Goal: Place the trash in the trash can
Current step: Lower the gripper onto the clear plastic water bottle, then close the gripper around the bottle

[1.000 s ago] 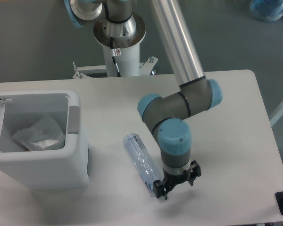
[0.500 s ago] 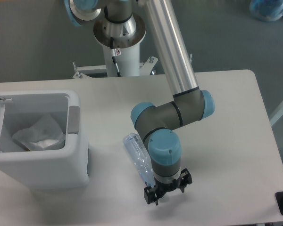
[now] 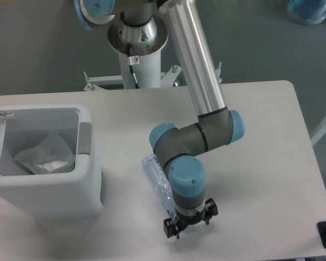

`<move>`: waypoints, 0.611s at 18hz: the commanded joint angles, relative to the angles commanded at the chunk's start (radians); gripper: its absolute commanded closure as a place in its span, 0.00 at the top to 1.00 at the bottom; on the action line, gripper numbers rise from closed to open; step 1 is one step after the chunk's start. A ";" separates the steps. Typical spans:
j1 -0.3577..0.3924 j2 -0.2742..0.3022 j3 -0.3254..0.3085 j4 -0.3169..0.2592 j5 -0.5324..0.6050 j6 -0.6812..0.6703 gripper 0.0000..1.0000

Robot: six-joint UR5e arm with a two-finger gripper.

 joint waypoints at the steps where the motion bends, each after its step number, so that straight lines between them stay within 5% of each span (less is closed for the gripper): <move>1: 0.000 0.000 -0.002 -0.002 0.000 0.000 0.83; 11: -0.014 0.002 -0.012 -0.002 0.000 0.000 0.57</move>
